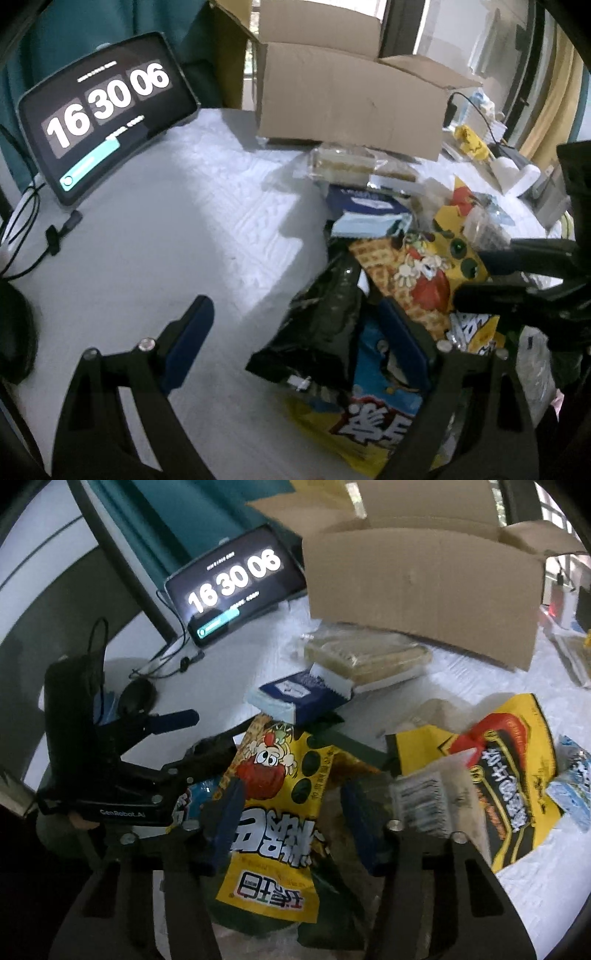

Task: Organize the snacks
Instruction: 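Grasp a black bag with the left gripper while the right grasps a yellow cartoon bag, then lift both held bags and carry them toward the box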

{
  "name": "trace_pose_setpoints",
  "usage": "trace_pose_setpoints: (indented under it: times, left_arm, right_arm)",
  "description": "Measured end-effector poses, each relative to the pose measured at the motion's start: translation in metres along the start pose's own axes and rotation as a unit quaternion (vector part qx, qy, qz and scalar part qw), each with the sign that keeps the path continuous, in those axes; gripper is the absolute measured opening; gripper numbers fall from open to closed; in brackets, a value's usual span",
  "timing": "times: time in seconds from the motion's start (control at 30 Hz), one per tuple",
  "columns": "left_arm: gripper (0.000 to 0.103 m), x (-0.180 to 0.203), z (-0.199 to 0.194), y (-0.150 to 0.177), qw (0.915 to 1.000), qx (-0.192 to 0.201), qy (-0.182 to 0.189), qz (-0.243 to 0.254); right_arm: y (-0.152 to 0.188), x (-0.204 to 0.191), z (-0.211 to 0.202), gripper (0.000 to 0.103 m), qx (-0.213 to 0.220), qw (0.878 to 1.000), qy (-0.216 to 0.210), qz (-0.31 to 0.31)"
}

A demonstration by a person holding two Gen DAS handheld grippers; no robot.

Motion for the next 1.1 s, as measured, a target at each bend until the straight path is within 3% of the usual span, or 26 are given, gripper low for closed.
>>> trace_pose_setpoints:
  times: [0.03, 0.1, 0.17, 0.33, 0.53, 1.1]
  left_arm:
    - [0.078, 0.000, 0.003, 0.001, 1.0000, -0.005, 0.004, 0.003]
    - [0.067, 0.003, 0.007, 0.001, 0.9998, -0.012, 0.013, 0.007]
    - [0.053, 0.007, 0.010, 0.003, 0.9996, -0.016, 0.015, 0.020]
    - [0.040, 0.018, 0.009, 0.001, 0.9989, -0.010, 0.021, 0.041]
    - [0.034, 0.020, -0.002, -0.003, 0.9988, 0.003, 0.021, 0.044]
    - [0.030, 0.046, -0.049, -0.027, 0.9966, 0.047, 0.038, 0.055]
  right_arm:
    - [0.000, 0.000, 0.004, 0.046, -0.004, 1.000, 0.003, -0.004]
    - [0.003, -0.003, 0.006, 0.028, -0.008, 1.000, 0.005, -0.011]
    - [0.003, -0.003, 0.007, 0.022, -0.005, 1.000, 0.002, -0.012]
    - [0.002, -0.003, -0.008, 0.012, 0.016, 1.000, -0.001, -0.020]
    - [-0.001, 0.004, -0.029, 0.011, 0.044, 0.999, 0.007, -0.019]
    - [-0.022, 0.042, -0.108, 0.010, 0.142, 0.989, 0.051, -0.005]
Point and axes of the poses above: each gripper's, at about its wrist camera, not at the fingertips, and z roughly the way its jaws point, x to its right, y to its underside, the point moved 3 cm from there along z, roughly the way its jaws point, and after that the axes turned 7 degrees about x, right-handed, at the moved point
